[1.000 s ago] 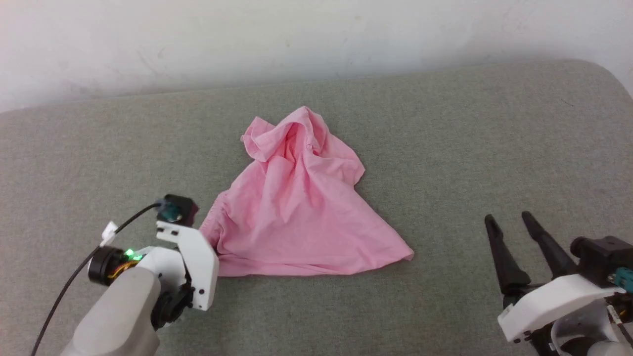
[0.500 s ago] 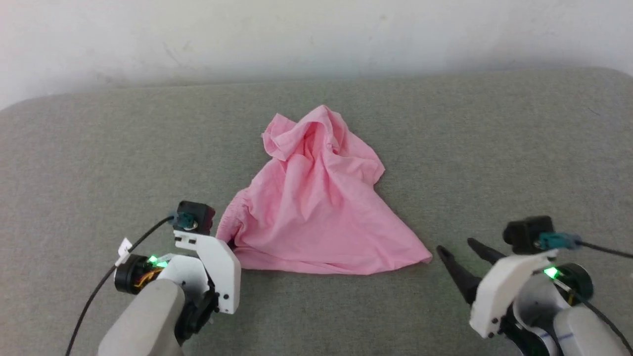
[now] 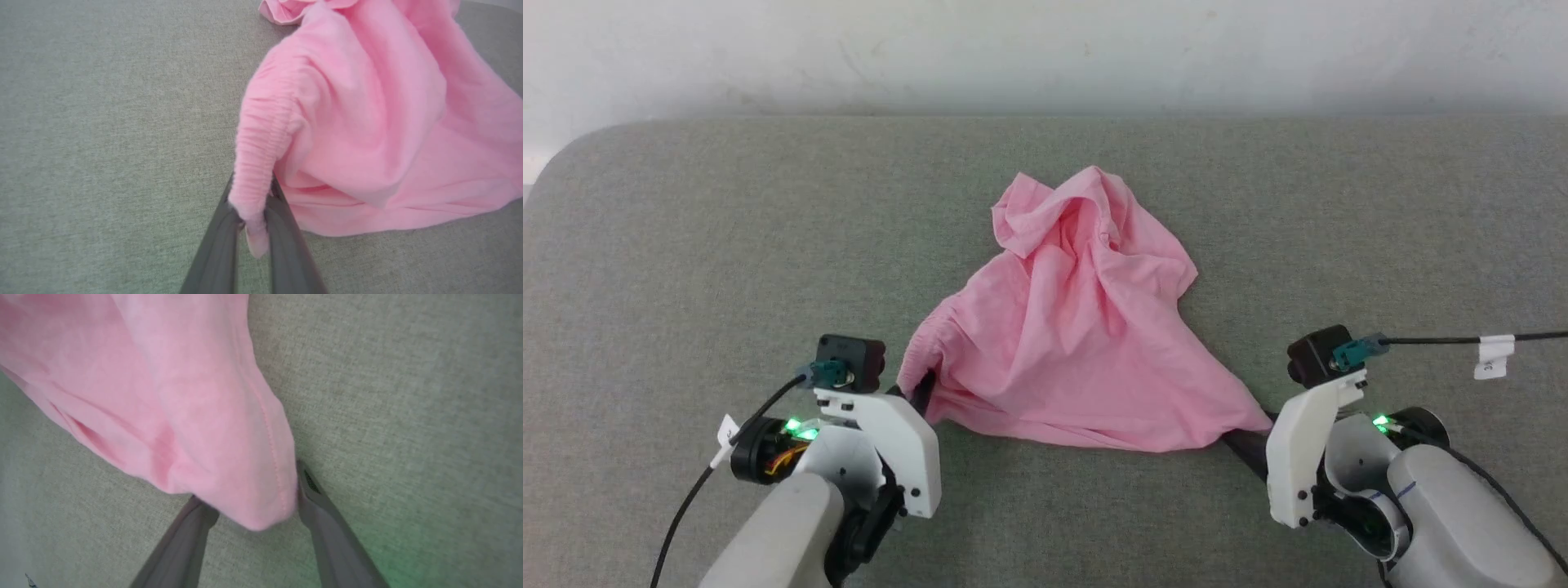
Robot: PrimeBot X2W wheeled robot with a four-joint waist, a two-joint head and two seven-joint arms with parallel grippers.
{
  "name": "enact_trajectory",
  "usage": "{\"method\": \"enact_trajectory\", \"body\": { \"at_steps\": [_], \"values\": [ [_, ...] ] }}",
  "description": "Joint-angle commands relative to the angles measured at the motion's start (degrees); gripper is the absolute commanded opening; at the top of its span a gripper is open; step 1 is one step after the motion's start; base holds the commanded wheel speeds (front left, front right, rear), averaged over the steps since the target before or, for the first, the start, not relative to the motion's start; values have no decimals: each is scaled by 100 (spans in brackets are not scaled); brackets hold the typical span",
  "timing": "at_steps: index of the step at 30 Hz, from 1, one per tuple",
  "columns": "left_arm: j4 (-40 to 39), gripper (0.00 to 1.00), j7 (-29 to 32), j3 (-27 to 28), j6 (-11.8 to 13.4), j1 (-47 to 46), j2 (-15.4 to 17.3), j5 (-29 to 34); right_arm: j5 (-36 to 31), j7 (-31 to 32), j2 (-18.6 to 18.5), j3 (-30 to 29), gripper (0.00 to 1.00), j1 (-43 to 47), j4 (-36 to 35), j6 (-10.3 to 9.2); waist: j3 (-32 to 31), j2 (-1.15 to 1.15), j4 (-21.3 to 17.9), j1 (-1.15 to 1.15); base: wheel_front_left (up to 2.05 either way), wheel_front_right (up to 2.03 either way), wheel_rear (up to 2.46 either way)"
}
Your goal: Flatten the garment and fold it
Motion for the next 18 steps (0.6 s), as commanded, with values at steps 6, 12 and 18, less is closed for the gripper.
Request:
{"method": "enact_trajectory", "body": {
  "at_steps": [6, 12, 18],
  "values": [
    [-124, 0, -94, 27, 39, 204, 43, -76, 332, 22, -77, 804, 0, 8, 386, -4, -32, 0, -43, 1, 0, 0, 0],
    [-416, 0, -369, 126, 87, 307, 122, -68, 58, -934, -457, 655, 0, 80, -198, -4, -216, 0, -119, 1, 0, 0, 0],
    [-1187, 0, -507, 289, 154, 308, 334, -16, -217, -1186, -738, 104, 0, 341, -1190, -4, -445, 0, -232, 1, 0, 0, 0]
  ]
}}
